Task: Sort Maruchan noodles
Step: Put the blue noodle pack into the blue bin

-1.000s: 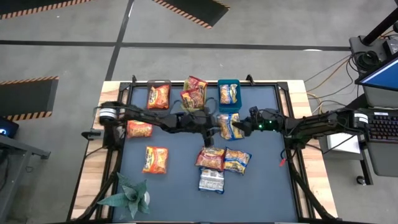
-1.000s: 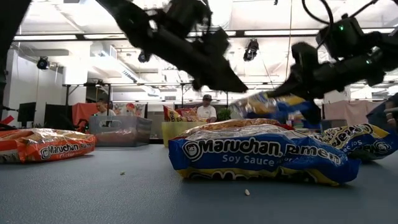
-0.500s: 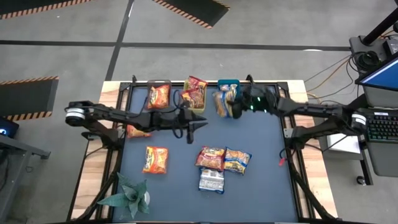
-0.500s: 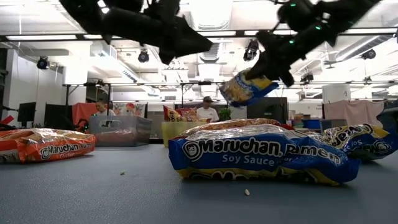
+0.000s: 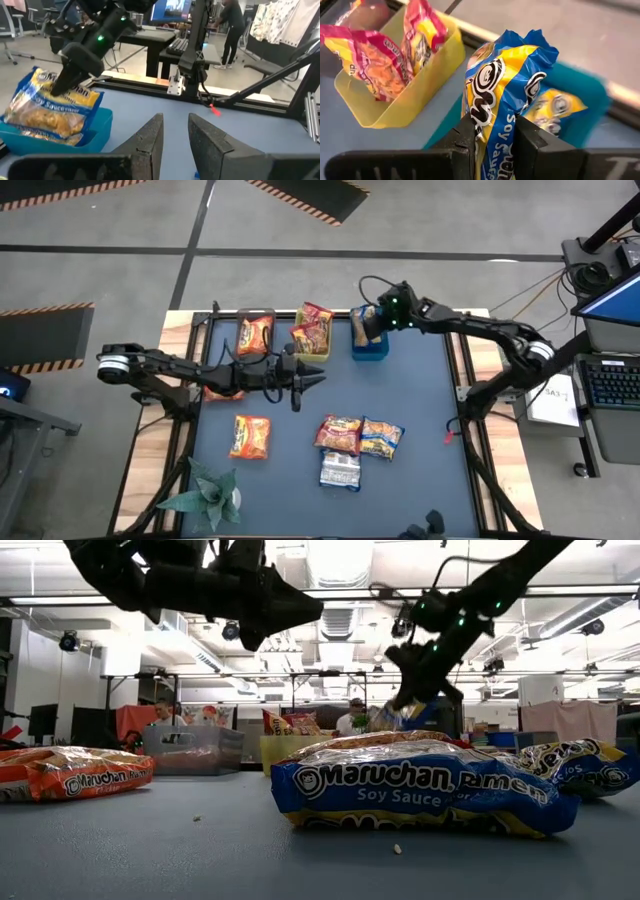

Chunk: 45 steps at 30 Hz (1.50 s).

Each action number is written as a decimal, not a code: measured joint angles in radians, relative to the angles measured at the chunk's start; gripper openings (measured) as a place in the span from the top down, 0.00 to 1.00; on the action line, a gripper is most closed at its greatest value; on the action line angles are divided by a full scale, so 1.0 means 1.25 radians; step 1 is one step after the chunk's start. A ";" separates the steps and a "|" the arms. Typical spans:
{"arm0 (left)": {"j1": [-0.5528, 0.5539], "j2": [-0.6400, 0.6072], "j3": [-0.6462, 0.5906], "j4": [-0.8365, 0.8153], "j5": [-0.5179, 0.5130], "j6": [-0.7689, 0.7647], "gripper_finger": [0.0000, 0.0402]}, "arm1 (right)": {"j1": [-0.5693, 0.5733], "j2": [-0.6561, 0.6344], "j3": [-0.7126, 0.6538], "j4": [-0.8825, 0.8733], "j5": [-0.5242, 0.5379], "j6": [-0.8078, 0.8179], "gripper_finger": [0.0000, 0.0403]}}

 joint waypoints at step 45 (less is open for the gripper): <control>0.000 0.003 -0.006 -0.002 -0.042 -0.004 0.82 | -0.001 0.077 0.010 -0.013 0.135 -0.071 0.94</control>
